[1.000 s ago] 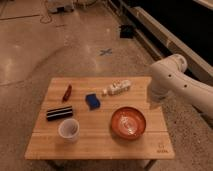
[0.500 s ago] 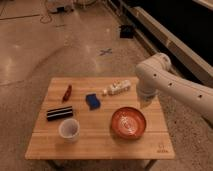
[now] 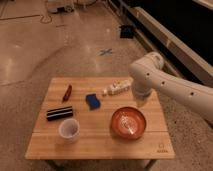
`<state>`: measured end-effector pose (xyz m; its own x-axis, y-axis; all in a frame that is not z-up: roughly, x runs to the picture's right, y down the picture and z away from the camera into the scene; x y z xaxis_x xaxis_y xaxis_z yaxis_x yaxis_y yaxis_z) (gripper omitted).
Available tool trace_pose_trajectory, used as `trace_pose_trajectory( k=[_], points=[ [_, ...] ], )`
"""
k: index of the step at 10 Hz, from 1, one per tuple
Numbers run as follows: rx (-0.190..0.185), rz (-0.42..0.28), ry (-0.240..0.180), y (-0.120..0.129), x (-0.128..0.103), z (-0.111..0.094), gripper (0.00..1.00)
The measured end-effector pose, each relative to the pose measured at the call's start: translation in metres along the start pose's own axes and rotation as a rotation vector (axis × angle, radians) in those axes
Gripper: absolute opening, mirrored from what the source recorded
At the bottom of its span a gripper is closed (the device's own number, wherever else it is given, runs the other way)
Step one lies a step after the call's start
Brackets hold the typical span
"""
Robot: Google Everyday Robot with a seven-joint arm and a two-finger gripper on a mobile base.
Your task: Place the pepper in the ceramic cup
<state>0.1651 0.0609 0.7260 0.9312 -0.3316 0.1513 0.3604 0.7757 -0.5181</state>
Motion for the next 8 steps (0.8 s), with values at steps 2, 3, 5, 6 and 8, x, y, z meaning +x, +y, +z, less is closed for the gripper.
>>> trace_pose_trajectory(
  k=[2,3,5,6,8],
  points=[
    [-0.003,0.017,-0.006,-0.011,-0.01,-0.004,0.41],
    [-0.002,0.0,-0.006,-0.025,-0.023,0.0,0.41],
    [-0.003,-0.015,-0.007,-0.045,-0.022,0.008,0.41],
    [-0.005,-0.056,-0.003,-0.049,-0.017,0.004,0.41],
    [-0.014,-0.051,0.002,-0.035,-0.015,-0.004,0.41]
  ],
)
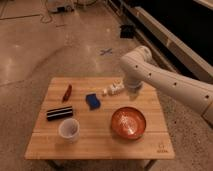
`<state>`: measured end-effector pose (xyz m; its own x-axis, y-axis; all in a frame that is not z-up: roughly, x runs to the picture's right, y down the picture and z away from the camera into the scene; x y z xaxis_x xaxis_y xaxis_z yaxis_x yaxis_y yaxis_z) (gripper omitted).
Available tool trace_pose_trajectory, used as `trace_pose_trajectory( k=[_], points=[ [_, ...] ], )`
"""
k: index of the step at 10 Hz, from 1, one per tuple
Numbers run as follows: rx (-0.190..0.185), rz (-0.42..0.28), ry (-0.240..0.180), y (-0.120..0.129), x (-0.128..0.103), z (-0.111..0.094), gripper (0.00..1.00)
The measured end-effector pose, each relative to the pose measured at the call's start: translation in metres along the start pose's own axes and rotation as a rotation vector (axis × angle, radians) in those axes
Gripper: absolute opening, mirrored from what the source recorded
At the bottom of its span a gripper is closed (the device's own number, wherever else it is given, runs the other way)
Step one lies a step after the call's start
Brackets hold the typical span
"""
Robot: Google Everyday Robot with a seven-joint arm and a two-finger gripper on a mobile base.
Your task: Place the pepper in the ceramic cup
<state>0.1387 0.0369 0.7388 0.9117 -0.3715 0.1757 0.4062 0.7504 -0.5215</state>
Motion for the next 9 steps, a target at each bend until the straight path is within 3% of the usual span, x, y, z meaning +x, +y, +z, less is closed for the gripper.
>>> trace_pose_trajectory(
  k=[2,3,5,7,9],
  points=[
    [0.001,-0.039,-0.008,0.009,-0.019,0.003,0.41],
    [0.006,-0.084,0.001,-0.003,-0.03,0.001,0.41],
    [-0.006,-0.097,0.011,-0.025,-0.032,-0.005,0.41],
    [-0.008,-0.164,0.009,-0.032,-0.03,0.0,0.41],
    [-0.002,-0.169,0.008,-0.039,-0.048,-0.004,0.41]
  ],
)
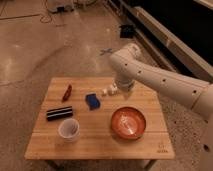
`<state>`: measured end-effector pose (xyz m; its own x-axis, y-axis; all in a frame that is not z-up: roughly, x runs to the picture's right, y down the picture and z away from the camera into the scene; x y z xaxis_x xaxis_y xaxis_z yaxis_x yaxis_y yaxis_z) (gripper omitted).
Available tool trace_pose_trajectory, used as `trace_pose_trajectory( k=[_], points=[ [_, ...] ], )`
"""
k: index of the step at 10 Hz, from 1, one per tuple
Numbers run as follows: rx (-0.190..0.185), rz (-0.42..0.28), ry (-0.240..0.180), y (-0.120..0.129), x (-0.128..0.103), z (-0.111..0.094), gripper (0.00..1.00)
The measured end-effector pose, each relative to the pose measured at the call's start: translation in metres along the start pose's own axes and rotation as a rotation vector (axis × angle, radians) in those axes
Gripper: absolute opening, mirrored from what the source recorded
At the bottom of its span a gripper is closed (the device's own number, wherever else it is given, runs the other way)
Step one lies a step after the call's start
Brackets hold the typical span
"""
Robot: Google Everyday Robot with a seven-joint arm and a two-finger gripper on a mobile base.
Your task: Place the pepper in the ceramic cup
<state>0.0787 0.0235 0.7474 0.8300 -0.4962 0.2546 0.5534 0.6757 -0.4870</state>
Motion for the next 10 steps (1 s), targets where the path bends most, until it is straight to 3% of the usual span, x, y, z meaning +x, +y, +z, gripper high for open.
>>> trace_pose_trajectory(
  k=[2,4,6,10],
  points=[
    [-0.001,-0.019,0.0,-0.02,-0.022,-0.003,0.41],
    [-0.006,-0.086,0.001,-0.031,-0.025,-0.009,0.41],
    [-0.01,-0.074,-0.01,-0.035,-0.032,-0.015,0.41],
    [-0.013,-0.11,-0.03,-0.071,-0.036,-0.011,0.41]
  ],
)
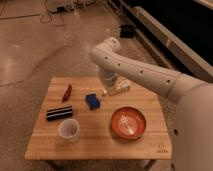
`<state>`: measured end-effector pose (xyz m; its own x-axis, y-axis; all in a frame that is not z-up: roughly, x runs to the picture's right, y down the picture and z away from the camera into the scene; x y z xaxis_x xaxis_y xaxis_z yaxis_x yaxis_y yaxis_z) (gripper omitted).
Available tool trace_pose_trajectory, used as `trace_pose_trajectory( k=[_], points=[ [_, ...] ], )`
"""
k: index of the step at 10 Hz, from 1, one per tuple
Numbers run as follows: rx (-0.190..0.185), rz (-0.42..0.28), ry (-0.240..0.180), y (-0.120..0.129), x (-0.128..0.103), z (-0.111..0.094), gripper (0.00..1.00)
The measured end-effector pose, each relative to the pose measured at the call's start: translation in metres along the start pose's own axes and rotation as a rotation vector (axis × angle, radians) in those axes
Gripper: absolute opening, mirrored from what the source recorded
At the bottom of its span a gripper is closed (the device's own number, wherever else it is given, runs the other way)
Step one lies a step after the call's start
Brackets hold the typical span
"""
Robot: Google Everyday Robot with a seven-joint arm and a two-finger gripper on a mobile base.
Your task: Place the pepper in the ceramic cup
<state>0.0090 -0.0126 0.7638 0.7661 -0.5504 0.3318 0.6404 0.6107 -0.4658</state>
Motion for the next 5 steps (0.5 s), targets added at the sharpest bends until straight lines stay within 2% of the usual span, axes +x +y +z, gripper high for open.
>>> trace_pose_trajectory(
  k=[2,5],
  points=[
    [-0.009,-0.006,0.002,-0.003,-0.014,-0.003,0.41],
    [-0.01,-0.019,0.01,0.005,0.001,0.002,0.41]
  ],
)
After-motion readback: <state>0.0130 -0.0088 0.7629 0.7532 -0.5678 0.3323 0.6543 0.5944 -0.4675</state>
